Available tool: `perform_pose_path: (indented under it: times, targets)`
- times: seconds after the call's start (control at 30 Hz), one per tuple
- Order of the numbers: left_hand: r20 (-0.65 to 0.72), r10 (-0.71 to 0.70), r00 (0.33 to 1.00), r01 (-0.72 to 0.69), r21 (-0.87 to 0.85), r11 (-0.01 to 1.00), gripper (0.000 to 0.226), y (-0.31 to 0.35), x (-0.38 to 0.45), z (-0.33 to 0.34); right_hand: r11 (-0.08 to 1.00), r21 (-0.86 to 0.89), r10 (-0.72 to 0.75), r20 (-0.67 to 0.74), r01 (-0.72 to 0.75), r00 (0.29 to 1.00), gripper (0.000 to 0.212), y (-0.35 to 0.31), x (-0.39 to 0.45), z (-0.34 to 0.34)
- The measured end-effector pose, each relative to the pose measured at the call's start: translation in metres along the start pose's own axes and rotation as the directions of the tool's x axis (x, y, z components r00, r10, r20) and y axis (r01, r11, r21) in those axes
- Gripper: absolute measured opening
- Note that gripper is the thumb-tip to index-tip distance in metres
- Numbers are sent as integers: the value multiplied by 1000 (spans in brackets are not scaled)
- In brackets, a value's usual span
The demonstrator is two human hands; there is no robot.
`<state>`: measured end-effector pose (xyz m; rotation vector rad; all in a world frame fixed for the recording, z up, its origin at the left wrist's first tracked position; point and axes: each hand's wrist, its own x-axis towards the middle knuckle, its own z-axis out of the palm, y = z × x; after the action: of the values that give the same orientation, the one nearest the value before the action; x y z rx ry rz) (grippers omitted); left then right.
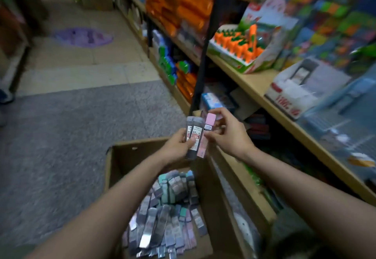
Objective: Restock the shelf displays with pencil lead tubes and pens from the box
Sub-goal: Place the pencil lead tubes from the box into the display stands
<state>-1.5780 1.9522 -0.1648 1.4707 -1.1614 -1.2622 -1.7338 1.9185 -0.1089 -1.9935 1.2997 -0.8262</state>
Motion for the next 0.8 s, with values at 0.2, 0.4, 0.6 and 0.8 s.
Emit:
perform_pose_path:
  times: [0.2,0.4,0.6,0.8]
  targets:
    - [172,139,975,-120,-117,986,21,74,-8,38,999,34,4,-162,2,987,48,-23,-16,-83]
    - [235,171,957,-104,-270,957,26,96,-3,80,998,-65,2,-331,-25,944,48,-31,-35,-134]
    - [310,217,926,-94,-367,925,22,101,13,103,994,-75,40,-412,-77,910,43,-29,-51,-160]
    - [338,278,899,-126,-407,905,16,110,25,107,996,-51,34,-584,-78,811,33,-38,-49,-240]
